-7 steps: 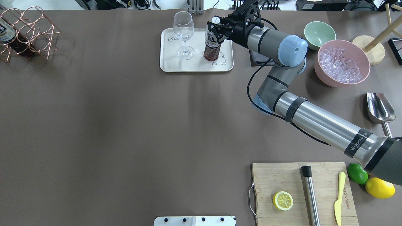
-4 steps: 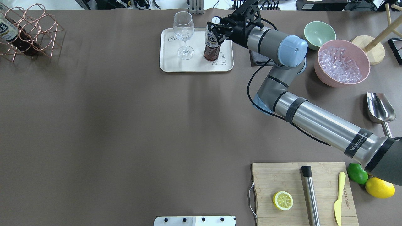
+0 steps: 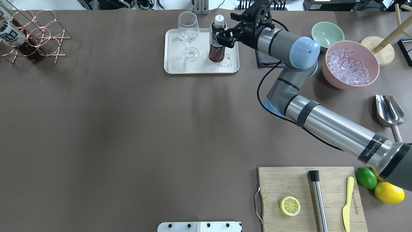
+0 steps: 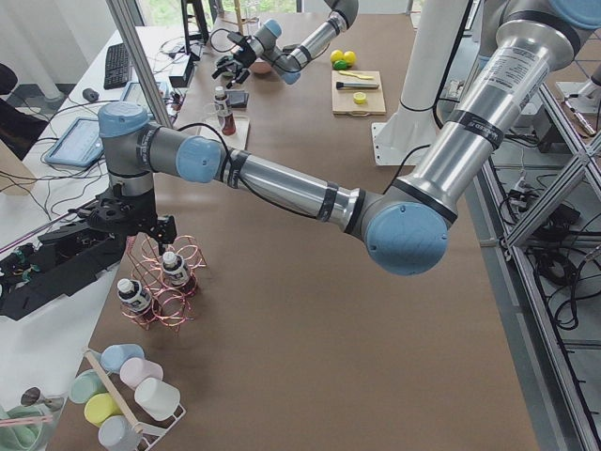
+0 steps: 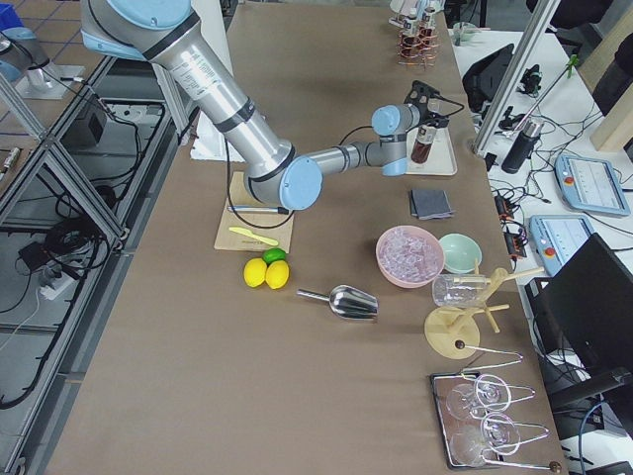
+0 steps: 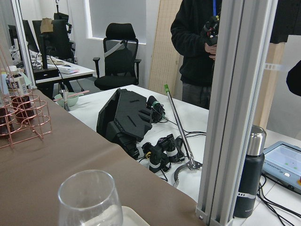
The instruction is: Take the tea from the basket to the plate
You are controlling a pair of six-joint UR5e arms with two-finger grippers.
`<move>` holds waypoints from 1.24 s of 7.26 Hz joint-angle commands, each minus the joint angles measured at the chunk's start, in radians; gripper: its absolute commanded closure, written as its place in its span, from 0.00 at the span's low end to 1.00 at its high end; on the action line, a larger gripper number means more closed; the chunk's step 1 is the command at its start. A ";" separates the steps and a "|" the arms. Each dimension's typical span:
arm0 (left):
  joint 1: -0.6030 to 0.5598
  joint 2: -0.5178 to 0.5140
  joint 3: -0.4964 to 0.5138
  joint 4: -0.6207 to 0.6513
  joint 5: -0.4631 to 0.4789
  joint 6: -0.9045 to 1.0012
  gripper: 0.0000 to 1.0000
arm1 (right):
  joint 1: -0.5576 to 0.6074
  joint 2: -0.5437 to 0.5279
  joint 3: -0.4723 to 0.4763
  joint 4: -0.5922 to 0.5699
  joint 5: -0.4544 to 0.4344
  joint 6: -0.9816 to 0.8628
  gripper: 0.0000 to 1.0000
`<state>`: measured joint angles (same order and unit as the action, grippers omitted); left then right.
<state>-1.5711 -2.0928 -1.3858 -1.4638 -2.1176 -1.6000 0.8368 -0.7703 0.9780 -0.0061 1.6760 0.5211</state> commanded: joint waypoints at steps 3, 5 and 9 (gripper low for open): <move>-0.030 0.386 -0.475 0.040 -0.091 0.370 0.04 | 0.220 -0.043 0.220 -0.455 0.523 -0.019 0.00; -0.030 0.546 -0.649 0.039 -0.230 0.501 0.15 | 0.274 -0.088 0.293 -0.675 0.650 -0.024 0.00; -0.032 0.793 -0.592 -0.069 -0.234 1.118 0.04 | 0.298 -0.522 0.744 -1.155 0.673 -0.054 0.00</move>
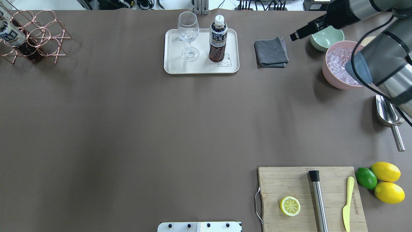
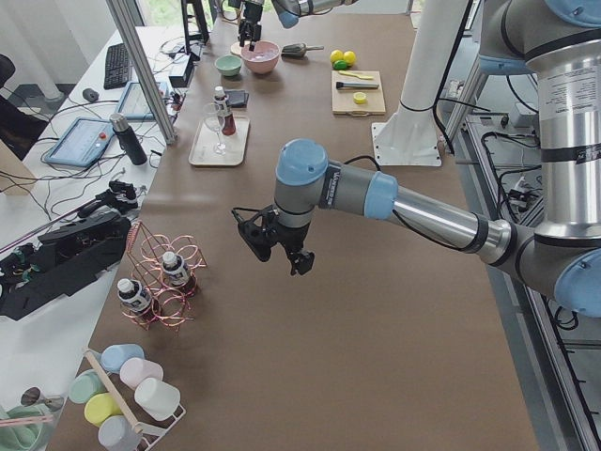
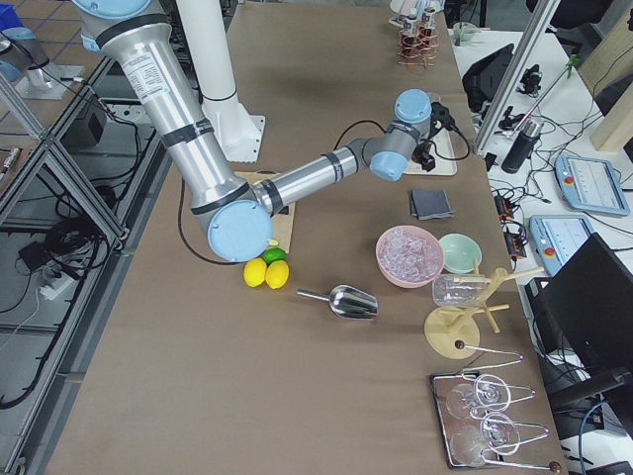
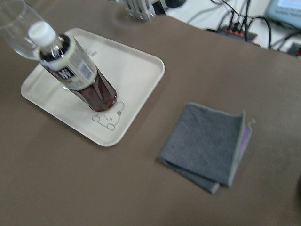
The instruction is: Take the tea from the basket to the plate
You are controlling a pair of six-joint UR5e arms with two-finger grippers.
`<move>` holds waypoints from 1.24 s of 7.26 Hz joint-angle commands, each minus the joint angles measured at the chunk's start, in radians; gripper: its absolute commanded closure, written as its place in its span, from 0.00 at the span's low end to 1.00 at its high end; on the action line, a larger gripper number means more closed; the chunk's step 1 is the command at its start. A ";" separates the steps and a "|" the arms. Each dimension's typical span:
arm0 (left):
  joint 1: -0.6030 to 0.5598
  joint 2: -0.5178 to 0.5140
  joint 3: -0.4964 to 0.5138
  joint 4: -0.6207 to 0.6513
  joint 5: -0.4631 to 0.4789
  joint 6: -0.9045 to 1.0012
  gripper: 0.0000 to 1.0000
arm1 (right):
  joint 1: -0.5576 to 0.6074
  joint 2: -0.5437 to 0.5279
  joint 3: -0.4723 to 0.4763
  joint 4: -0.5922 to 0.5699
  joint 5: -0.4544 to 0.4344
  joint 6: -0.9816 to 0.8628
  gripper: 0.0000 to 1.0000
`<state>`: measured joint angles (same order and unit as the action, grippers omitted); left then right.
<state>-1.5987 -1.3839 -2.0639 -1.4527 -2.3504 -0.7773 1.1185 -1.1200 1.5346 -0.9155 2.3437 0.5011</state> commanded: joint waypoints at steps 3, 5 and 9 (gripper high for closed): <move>-0.034 0.180 0.206 -0.349 -0.004 0.398 0.03 | 0.133 -0.355 0.280 -0.538 -0.015 -0.065 0.00; 0.055 0.206 0.206 -0.347 0.002 0.402 0.03 | 0.232 -0.429 0.202 -0.554 -0.029 -0.109 0.00; 0.123 0.227 0.168 -0.271 -0.029 0.497 0.04 | 0.378 -0.575 0.147 -0.549 -0.029 -0.220 0.00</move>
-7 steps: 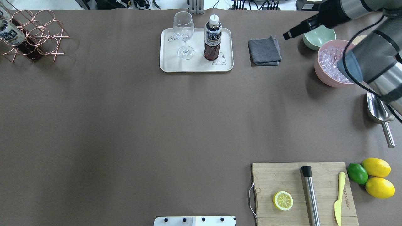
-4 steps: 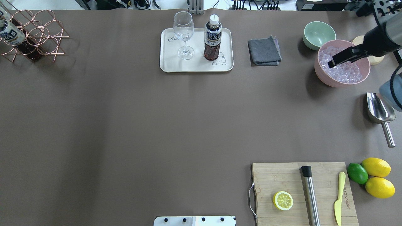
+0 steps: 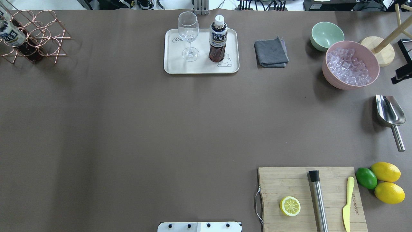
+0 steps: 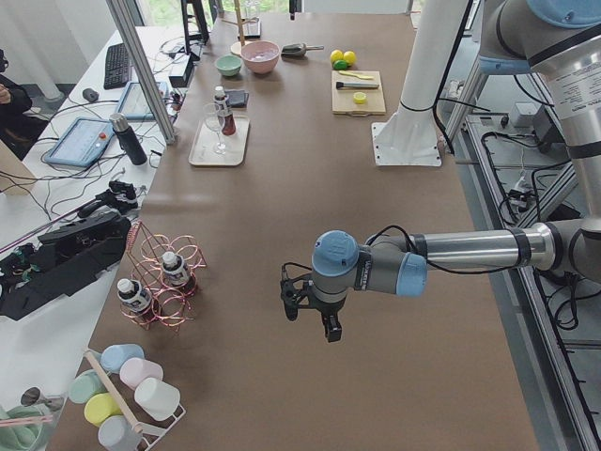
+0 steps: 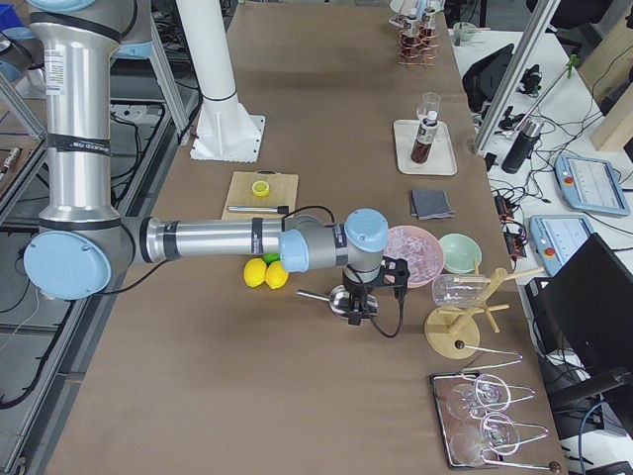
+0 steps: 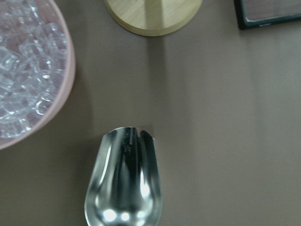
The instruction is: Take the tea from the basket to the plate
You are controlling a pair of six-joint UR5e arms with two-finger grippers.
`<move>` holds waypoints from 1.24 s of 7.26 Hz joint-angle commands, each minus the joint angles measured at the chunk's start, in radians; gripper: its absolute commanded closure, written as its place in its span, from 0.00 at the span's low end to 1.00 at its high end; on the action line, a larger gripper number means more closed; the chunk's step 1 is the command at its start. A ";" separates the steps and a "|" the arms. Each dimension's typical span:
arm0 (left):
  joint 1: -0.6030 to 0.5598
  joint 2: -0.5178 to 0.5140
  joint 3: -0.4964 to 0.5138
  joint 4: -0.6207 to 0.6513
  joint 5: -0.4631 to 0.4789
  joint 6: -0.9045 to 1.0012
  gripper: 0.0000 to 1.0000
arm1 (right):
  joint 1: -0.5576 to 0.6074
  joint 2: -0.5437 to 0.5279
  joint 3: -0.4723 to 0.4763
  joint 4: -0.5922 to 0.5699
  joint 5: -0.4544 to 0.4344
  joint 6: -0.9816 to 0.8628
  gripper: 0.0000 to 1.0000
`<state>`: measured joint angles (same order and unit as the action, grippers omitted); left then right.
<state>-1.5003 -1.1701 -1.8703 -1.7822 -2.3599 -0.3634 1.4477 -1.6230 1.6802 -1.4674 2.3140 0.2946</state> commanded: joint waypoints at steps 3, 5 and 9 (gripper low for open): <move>0.003 0.020 -0.023 0.138 -0.012 0.283 0.04 | 0.063 -0.086 0.009 0.006 0.008 -0.014 0.00; -0.009 0.027 -0.023 0.141 -0.012 0.331 0.03 | 0.063 -0.093 0.007 0.010 -0.030 -0.012 0.00; -0.018 0.021 -0.009 0.139 -0.009 0.340 0.03 | 0.069 -0.112 -0.005 0.013 -0.030 -0.017 0.00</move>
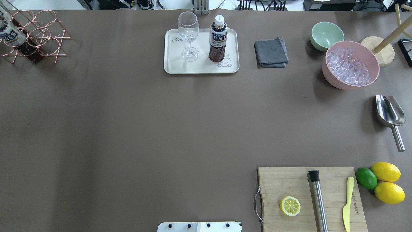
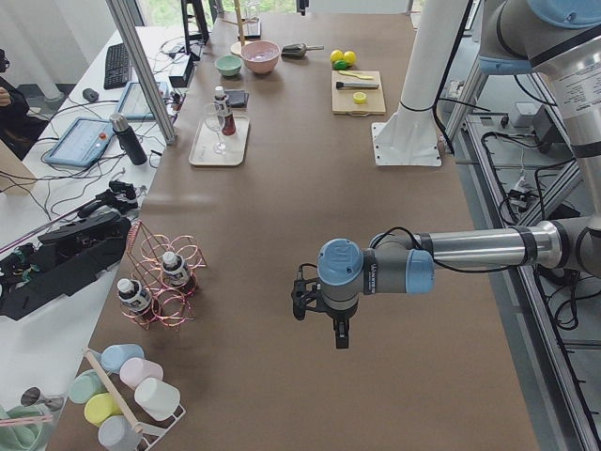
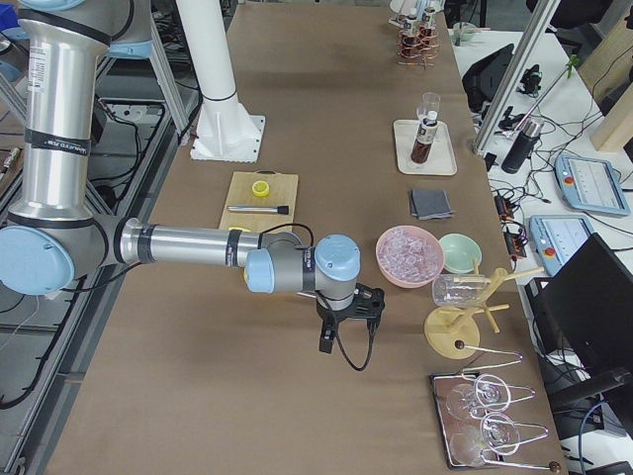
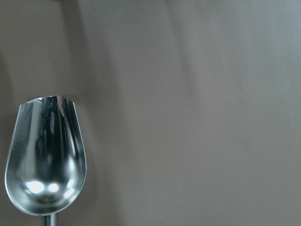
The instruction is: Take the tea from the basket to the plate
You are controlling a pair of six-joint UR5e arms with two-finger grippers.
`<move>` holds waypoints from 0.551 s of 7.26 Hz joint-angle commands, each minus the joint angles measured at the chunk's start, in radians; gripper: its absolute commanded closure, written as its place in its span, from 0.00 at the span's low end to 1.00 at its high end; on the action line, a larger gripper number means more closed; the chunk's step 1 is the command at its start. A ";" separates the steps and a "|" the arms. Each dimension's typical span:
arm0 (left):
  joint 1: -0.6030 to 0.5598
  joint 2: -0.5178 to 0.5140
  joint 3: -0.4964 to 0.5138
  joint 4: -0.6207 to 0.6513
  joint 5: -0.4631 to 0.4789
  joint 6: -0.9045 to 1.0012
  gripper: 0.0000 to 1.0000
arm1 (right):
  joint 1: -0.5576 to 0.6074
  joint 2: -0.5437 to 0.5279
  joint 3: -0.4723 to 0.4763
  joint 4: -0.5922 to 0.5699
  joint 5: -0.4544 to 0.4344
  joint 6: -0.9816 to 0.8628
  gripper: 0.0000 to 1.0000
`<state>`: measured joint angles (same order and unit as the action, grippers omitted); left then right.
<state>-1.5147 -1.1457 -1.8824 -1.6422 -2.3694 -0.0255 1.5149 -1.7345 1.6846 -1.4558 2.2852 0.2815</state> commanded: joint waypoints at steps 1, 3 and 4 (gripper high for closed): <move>-0.004 0.000 -0.004 -0.001 0.001 0.001 0.03 | 0.002 0.003 -0.009 0.000 -0.003 -0.086 0.00; -0.021 0.003 -0.004 -0.002 0.001 0.001 0.03 | 0.002 0.000 -0.020 -0.001 0.000 -0.114 0.00; -0.033 0.003 -0.004 -0.002 -0.001 0.001 0.03 | 0.002 0.000 -0.020 0.000 -0.001 -0.123 0.00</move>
<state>-1.5278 -1.1449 -1.8864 -1.6441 -2.3685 -0.0245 1.5170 -1.7340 1.6697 -1.4567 2.2859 0.1797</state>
